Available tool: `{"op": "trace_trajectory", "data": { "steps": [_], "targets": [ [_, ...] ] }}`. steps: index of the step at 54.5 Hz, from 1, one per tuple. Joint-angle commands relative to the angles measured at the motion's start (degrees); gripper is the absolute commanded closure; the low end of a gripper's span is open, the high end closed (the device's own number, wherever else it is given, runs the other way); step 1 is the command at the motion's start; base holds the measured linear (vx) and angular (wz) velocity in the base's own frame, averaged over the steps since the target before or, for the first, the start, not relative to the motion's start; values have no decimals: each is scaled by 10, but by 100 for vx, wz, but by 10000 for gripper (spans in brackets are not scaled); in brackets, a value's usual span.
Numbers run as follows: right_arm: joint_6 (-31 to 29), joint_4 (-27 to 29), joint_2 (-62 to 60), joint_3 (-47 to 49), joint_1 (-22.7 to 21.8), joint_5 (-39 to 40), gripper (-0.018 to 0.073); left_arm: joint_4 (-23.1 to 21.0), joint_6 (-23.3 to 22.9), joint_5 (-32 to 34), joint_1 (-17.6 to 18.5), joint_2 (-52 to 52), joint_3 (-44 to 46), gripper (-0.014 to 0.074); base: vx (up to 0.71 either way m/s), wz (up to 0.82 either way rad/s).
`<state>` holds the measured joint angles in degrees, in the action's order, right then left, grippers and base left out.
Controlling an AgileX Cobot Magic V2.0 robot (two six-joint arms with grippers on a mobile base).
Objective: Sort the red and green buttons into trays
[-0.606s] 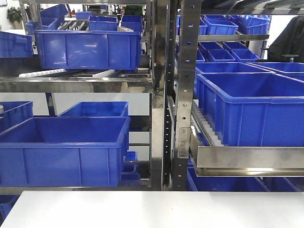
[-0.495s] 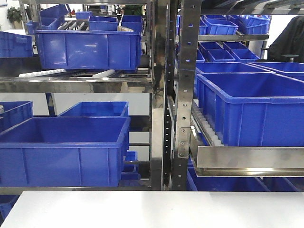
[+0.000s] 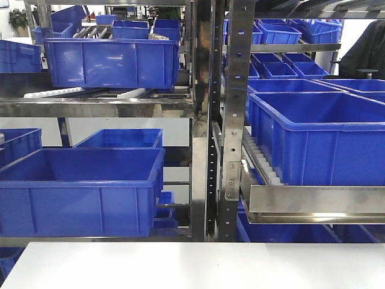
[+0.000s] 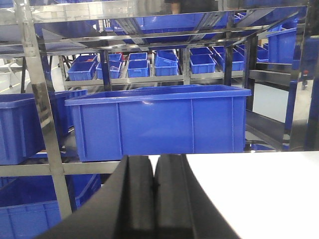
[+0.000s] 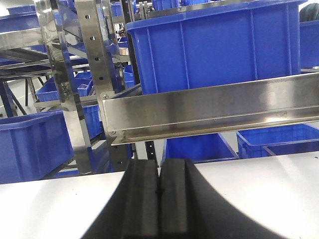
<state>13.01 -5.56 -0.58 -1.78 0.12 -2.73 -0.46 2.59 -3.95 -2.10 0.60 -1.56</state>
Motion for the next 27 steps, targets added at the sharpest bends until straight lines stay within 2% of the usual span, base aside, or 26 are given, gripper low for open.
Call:
{"op": "trace_trajectory", "data": {
  "steps": [1,20,27],
  "targets": [
    [-2,-3,-7,-8,-3,48,568,-4,0,47,1,9,11,602,0,0],
    [-2,-5,-7,-8,-3,58,568,-4,0,75,1,9,12,602,0,0],
    [4,6,-7,-4,-3,91,568,-6,-3,126,1,9,20,602,0,0]
  ]
}}
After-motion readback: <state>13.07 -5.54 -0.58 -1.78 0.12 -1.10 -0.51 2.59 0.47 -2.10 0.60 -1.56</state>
